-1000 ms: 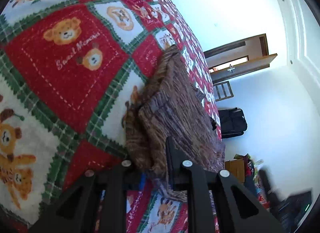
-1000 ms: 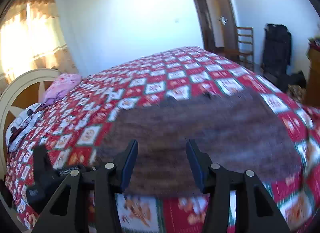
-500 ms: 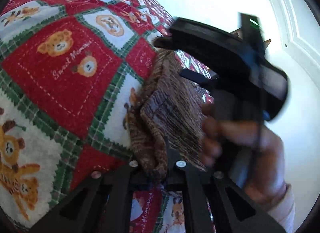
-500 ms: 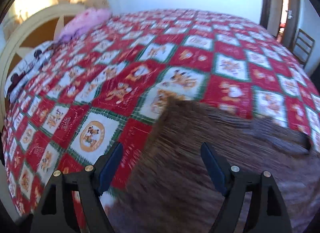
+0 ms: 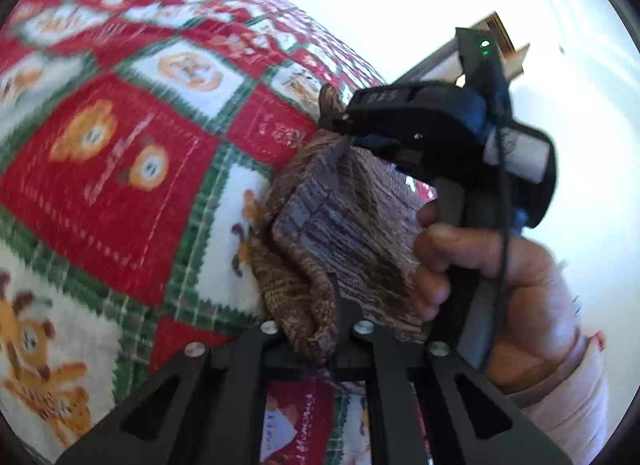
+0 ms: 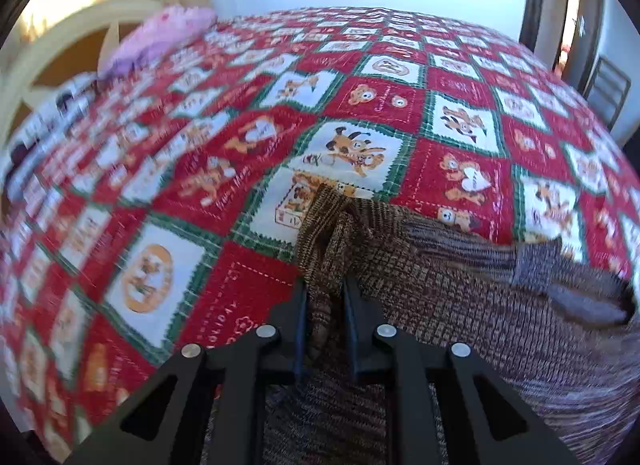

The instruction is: Fold small clothes

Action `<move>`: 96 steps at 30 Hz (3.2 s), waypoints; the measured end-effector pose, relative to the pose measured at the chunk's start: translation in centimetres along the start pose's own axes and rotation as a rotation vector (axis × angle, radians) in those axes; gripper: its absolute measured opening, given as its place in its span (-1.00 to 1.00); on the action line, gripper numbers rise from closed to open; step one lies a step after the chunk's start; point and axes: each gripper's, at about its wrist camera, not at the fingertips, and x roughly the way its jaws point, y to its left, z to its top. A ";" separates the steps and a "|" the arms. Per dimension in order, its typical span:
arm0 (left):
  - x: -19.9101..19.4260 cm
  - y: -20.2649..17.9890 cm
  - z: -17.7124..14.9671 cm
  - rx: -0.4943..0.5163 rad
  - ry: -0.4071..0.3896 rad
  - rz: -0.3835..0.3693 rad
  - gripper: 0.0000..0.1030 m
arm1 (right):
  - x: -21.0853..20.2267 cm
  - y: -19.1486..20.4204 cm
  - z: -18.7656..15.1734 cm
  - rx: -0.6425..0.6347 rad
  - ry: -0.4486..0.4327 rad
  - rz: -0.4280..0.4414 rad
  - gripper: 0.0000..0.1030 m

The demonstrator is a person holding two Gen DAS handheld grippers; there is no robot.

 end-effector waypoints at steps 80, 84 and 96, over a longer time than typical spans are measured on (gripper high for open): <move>3.1 -18.2 -5.0 0.750 0.055 0.169 0.40 | -27.7 -21.2 -22.3 0.335 -0.238 -0.386 -0.39; 5.9 -20.2 -3.0 0.698 0.077 0.155 0.40 | -24.6 -21.4 -18.4 0.245 -0.221 -0.400 -0.72; 11.1 -16.1 -2.2 0.444 0.144 0.172 0.75 | -18.9 -26.3 -16.8 0.396 -0.155 -0.313 -0.74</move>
